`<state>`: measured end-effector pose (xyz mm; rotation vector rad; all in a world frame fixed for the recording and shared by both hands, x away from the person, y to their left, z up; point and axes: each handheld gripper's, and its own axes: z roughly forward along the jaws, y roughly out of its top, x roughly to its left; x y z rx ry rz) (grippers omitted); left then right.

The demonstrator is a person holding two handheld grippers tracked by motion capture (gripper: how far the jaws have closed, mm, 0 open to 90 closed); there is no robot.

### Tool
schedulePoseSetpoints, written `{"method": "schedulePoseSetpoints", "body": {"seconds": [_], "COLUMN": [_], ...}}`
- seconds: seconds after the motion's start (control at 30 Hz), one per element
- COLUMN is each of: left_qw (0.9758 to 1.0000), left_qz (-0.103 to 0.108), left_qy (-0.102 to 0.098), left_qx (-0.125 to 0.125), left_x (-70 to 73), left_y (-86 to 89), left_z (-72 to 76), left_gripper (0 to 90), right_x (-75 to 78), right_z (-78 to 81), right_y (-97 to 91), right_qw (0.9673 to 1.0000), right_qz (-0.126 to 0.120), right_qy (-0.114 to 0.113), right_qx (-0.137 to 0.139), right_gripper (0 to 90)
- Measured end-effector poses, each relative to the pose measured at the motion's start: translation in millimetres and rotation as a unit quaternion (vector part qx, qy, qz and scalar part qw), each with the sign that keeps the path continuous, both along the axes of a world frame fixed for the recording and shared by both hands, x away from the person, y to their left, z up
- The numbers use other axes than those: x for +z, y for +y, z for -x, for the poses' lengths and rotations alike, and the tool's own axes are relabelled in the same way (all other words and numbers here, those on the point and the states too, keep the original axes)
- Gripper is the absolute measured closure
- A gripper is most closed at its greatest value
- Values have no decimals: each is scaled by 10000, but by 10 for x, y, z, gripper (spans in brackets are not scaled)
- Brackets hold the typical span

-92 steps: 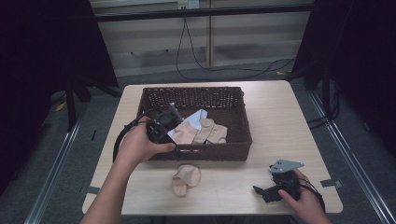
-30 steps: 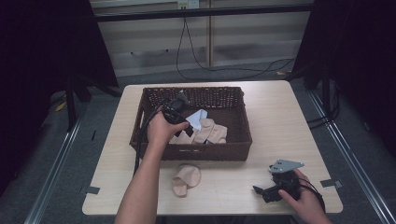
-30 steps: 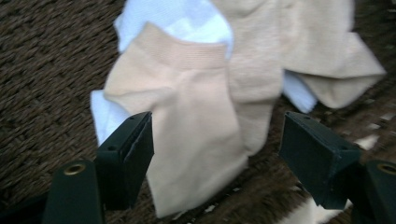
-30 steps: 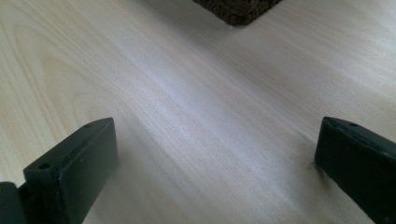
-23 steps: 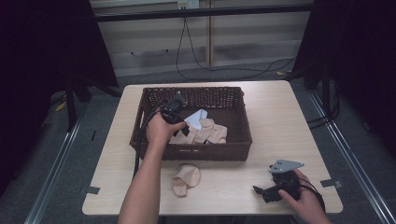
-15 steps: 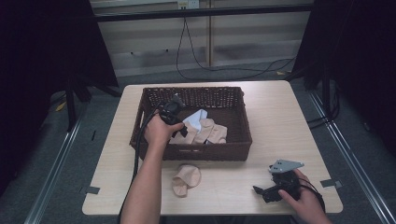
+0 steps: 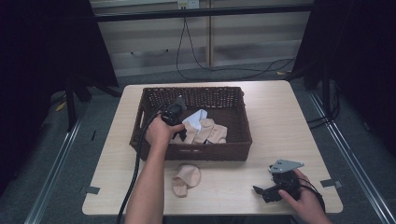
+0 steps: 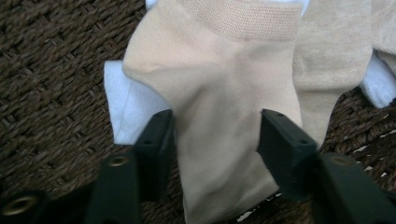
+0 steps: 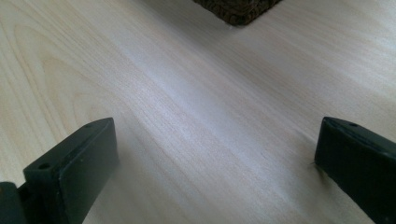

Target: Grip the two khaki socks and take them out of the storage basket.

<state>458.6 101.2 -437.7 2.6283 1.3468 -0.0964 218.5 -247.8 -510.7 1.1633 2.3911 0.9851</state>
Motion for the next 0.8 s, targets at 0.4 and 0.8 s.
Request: {"method": "schedulePoseSetpoints", "body": {"seconds": [0.4,0.8], "left_qw": [9985,9975], "left_qz": [497,695], "left_qy": [198,49], "left_qx": [-120,-127], "left_x": [11,377], "left_y": [24,135], "left_z": [18,135], "left_gripper": [852,857], "right_x": [0,-2], "right_z": [0,-1], "right_y": [0,-1], "right_qw": [10000,10000], "right_qz": [0,8], "right_qy": [-2,-16], "right_qx": [1,13], "right_gripper": [0,0]}}
